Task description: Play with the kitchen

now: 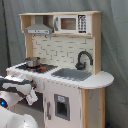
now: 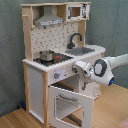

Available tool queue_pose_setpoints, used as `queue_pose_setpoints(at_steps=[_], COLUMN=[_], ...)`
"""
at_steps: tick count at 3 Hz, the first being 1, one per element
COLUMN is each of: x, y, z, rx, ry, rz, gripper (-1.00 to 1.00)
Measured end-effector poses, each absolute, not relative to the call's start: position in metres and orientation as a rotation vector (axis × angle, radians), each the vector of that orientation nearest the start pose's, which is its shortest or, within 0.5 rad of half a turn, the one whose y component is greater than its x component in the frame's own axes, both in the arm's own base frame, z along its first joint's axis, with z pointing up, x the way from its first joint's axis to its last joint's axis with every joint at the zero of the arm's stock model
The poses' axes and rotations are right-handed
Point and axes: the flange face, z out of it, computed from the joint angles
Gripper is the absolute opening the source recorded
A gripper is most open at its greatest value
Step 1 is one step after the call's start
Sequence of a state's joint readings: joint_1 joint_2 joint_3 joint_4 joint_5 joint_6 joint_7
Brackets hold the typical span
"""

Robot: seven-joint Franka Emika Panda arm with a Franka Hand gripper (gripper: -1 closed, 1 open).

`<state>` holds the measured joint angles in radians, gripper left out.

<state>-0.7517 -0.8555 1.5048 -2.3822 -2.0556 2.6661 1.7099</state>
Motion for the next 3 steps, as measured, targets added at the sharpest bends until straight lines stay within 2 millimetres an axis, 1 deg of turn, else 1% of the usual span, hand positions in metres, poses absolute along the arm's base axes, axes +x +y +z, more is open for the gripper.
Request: queue_pose_setpoints(at_steps=[3], x=[0.3454], y=[0.3483], z=[0.3288], rx=[1.076], ry=[1.298], rz=[1.195], gripper=[-1.0])
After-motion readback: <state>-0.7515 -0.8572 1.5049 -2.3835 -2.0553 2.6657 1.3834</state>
